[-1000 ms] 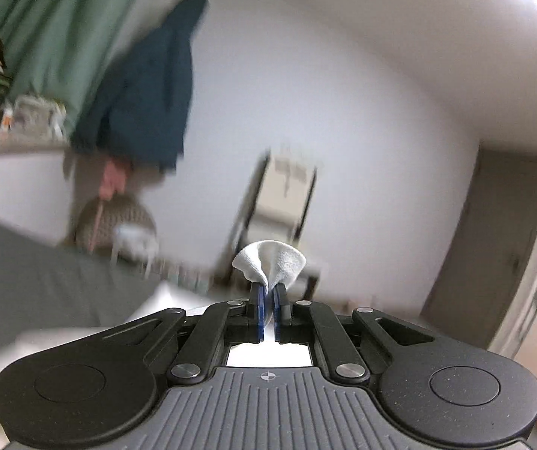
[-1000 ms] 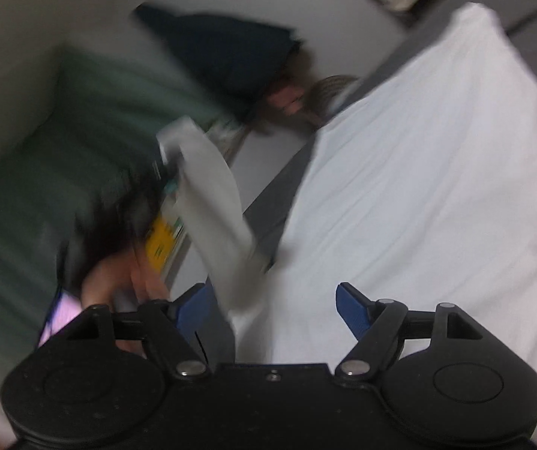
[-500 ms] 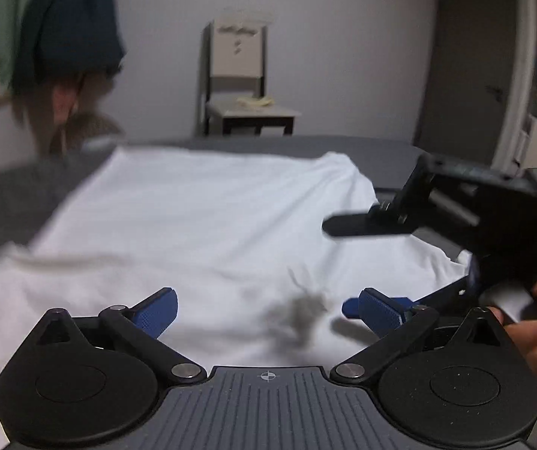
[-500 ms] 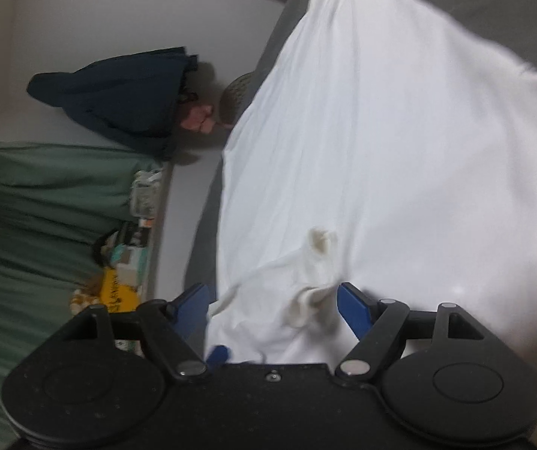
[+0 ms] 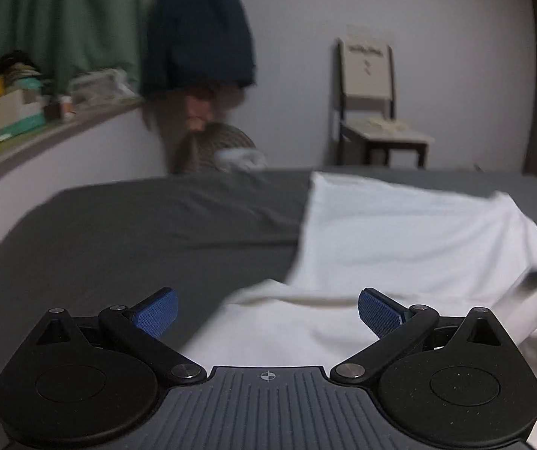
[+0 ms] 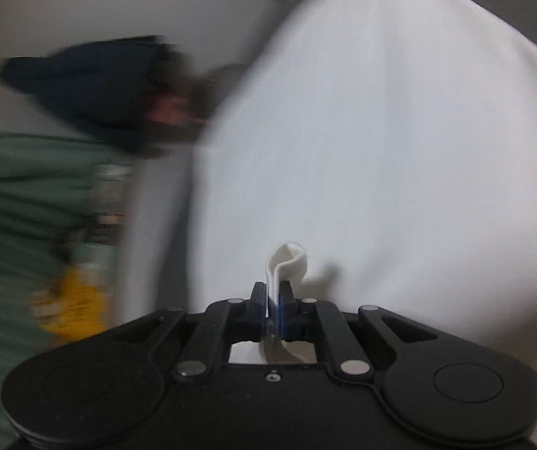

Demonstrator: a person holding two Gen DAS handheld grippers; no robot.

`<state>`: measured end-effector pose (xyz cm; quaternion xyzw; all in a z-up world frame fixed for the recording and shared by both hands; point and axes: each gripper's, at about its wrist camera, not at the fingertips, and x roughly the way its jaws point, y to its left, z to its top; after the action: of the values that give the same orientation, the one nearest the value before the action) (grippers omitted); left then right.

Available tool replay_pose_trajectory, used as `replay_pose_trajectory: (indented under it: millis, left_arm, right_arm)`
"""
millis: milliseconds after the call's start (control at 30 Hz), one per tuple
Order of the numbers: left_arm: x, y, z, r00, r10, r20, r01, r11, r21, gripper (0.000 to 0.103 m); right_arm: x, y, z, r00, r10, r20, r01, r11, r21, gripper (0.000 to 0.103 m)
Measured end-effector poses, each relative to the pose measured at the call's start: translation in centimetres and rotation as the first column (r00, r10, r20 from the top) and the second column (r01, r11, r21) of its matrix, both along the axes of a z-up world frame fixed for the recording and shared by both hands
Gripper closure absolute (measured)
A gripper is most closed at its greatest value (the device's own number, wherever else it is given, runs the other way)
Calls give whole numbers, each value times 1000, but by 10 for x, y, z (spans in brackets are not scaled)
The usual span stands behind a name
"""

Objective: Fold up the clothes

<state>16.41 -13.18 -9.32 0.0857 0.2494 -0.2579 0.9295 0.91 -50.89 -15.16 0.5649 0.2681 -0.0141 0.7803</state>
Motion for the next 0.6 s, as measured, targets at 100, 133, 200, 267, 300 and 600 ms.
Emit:
replay_pose_trajectory:
  millis: [100,133,200,267,300,600]
  left_arm:
    - [-3,0,-3,998,-65,4,65,998,-25,0]
    - [-4,0,-3,996,-87,5,87,996,-34,0]
    - [-6,-1,-5,991,-130,9,131,990,-50,0]
    - [-9,-1,-7,985,-173,13,174,983,-67,0]
    - [-11,-4,-9,979,-204,18,204,977,-60,0]
    - [-35,-40,-37,923,-381,-57,381,883,273,0]
  right_arm:
    - [5,-24,51,985,-17,173,38,993,-116,96]
    - [10,-35,64,977,-36,212,70,986,-152,96]
    - [34,-63,68,983,-74,166,111,968,-224,96]
    - [63,-86,61,994,-93,62,108,948,-299,96]
    - [77,-92,50,996,-86,-4,80,942,-327,96]
    - [117,-120,22,985,-130,-111,85,935,-344,97]
